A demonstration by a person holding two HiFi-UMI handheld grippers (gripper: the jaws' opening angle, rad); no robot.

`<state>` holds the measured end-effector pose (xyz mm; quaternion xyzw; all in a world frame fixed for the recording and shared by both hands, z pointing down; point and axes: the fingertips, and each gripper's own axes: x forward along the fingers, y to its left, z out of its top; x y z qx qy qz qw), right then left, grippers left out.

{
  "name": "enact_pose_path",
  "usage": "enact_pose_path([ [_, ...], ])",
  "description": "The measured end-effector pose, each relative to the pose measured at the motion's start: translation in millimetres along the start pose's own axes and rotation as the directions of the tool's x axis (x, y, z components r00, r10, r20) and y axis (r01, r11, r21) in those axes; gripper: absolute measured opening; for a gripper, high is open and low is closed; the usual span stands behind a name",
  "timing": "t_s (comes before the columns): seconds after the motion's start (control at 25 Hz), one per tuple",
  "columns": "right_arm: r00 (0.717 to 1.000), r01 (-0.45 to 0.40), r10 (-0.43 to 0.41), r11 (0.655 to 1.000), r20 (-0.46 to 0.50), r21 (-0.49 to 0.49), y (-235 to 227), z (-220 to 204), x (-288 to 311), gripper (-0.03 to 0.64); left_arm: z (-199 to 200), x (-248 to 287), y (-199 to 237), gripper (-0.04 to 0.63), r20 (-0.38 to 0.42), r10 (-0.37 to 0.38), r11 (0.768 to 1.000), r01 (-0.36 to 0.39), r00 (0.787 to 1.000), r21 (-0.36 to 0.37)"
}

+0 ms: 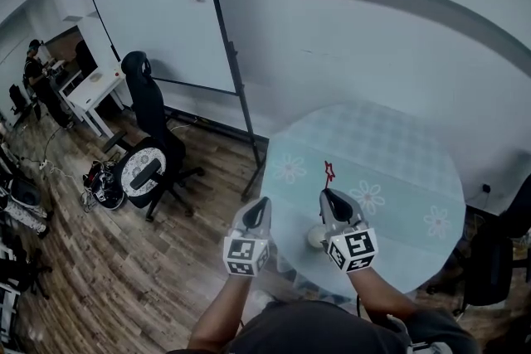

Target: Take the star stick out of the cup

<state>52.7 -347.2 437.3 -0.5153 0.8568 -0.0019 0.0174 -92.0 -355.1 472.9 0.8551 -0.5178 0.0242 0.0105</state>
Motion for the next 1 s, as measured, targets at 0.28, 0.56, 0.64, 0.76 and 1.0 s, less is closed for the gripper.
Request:
enact_pose_path([
  [0.28, 1.0, -0.001, 0.001, 1.0, 0.002, -0.016, -1.4, 3.1, -10.9, 0.02, 4.9, -2.7, -7.5, 0.005, 0.004, 0.001, 1.0, -0.002, 1.0, 0.028],
  [0.56, 1.0, 0.003, -0.003, 1.0, -0.001, -0.013, -2.6, -7.8, -20.9, 0.02, -6.2, -8.3, -17.5, 0.006, -0.01, -0.005, 1.0, 0.006, 1.0, 0.027],
  [0.64, 1.0, 0.004, -0.004, 1.0, -0.001, -0.011, -1.0, -8.9, -24.4, 0.02, -8.5, -11.3, -19.3, 0.005, -0.013, -0.007, 1.0, 0.008, 1.0, 0.027],
  [0.76, 1.0, 0.005, -0.005, 1.0, 0.003, -0.012, -0.2, -9.9, -28.4, 0.019, -10.3, -14.6, -23.8, 0.005, -0.02, -0.012, 1.0, 0.013, 1.0, 0.021],
  [1.0, 1.0, 0.019, -0.019, 1.0, -0.003, -0.017, -1.9, -17.0, -32.0, 0.02, -19.1, -19.2, -31.1, 0.005, -0.031, -0.027, 0.999, 0.028, 0.999, 0.026],
])
